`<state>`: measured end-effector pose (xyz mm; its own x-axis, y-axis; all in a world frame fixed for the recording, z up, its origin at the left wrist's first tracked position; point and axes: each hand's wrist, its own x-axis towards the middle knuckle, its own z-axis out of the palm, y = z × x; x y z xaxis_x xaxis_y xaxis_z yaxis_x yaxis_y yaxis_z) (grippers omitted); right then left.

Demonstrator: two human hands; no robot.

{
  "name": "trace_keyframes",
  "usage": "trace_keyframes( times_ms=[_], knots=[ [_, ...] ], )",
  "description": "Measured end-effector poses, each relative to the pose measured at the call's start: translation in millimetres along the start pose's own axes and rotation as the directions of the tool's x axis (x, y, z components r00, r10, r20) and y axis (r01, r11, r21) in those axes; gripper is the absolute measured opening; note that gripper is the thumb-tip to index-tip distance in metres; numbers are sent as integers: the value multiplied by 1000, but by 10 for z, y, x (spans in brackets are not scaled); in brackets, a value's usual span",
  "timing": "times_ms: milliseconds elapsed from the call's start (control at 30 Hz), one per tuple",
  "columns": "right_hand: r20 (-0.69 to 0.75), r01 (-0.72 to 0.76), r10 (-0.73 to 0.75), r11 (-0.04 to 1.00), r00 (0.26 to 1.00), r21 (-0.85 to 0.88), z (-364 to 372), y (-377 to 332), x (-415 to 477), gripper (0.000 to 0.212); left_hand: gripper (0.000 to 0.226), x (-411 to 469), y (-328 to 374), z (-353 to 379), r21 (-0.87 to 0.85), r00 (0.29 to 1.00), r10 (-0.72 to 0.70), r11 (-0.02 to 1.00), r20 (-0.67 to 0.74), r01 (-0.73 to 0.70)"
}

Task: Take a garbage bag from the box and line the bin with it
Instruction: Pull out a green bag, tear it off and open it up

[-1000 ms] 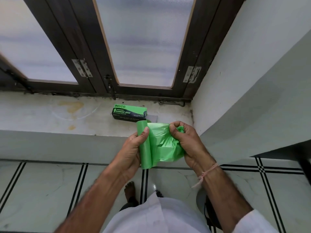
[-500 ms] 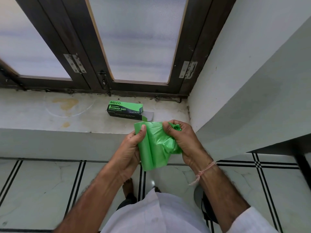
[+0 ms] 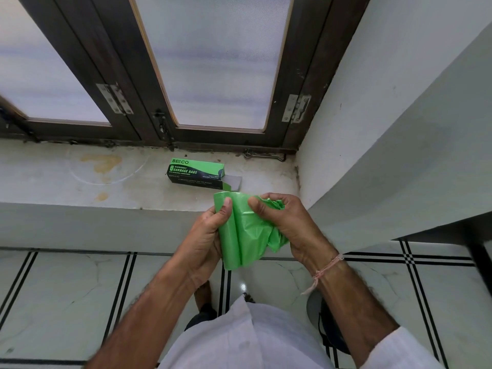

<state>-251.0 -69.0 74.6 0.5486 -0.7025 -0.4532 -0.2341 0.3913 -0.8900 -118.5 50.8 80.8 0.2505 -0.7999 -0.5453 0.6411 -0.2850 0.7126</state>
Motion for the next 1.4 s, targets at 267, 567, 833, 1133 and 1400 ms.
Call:
trace_keyframes(
  times_ms=[267,567,833,1133,1400],
  knots=[
    [-65,33,-24,988,998,148,-67,64,101,8,55,21,-2,-14,3,1000,3,1000,-15,-3],
    [46,3,-12,984,999,176,-57,10,47,51,53,17,5,20,11,1000,-3,1000,13,3],
    [-8,-10,12,982,1000,187,-116,63,89,15,52,15,-16,21,33,1000,4,999,-1,-4],
    [4,31,-32,991,999,128,-68,72,86,22,52,4,-38,77,34,1000,14,999,-2,-14],
    [66,9,-13,998,998,67,-52,62,47,39,53,-7,-45,97,46,999,4,999,31,-5]
  ],
)
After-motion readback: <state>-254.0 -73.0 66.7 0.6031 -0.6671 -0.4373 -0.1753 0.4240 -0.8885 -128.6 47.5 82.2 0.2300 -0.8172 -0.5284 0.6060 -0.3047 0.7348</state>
